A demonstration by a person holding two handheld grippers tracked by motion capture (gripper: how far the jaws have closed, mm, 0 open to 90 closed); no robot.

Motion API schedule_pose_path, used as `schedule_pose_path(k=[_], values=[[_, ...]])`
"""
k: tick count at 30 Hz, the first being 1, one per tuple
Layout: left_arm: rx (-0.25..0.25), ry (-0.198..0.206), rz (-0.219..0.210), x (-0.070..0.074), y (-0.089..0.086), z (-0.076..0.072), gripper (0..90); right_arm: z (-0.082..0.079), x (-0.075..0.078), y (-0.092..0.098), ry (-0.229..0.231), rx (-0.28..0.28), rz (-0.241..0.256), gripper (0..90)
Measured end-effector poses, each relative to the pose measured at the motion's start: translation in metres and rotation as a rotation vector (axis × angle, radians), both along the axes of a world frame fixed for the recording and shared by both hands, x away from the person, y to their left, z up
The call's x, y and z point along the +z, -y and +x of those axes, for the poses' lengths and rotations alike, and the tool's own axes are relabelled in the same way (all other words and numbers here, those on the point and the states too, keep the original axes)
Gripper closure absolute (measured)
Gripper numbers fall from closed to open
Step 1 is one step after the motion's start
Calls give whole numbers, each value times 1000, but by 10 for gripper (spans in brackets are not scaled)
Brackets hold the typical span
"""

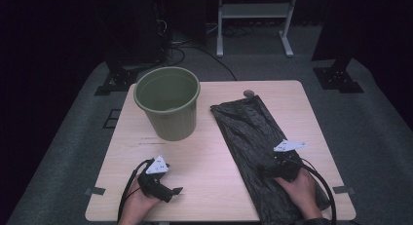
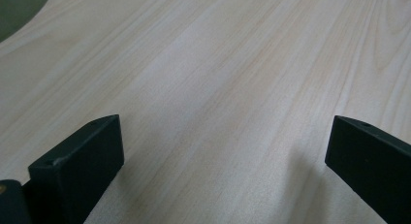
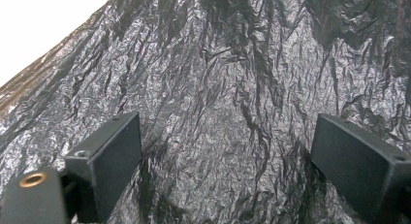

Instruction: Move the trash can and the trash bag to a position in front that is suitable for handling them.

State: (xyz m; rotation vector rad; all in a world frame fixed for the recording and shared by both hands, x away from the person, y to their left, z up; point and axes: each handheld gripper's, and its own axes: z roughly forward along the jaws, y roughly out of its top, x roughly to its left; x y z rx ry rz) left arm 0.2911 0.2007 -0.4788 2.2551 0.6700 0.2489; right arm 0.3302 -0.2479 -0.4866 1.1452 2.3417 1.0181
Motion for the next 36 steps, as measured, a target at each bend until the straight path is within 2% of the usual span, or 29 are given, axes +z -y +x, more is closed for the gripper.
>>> schedule_pose_path(k=[8, 10, 13, 20, 28, 30, 36], values=[[17, 13, -25, 19, -4, 4, 0, 0, 0, 0, 0, 0, 0, 95], [27, 19, -49, 25, -6, 5, 0, 0, 0, 0, 0, 0, 0, 95], [33, 27, -46, 33, -7, 7, 0, 0, 0, 0, 0, 0, 0, 95], [48, 32, -73, 52, -11, 10, 0, 0, 0, 0, 0, 0, 0, 95], [65, 43, -84, 73, -16, 12, 0, 0, 0, 0, 0, 0, 1, 95], [70, 45, -98, 77, -17, 13, 0, 0, 0, 0, 0, 0, 0, 95], [81, 62, -108, 89, -22, 15, 0, 0, 0, 0, 0, 1, -1, 95]])
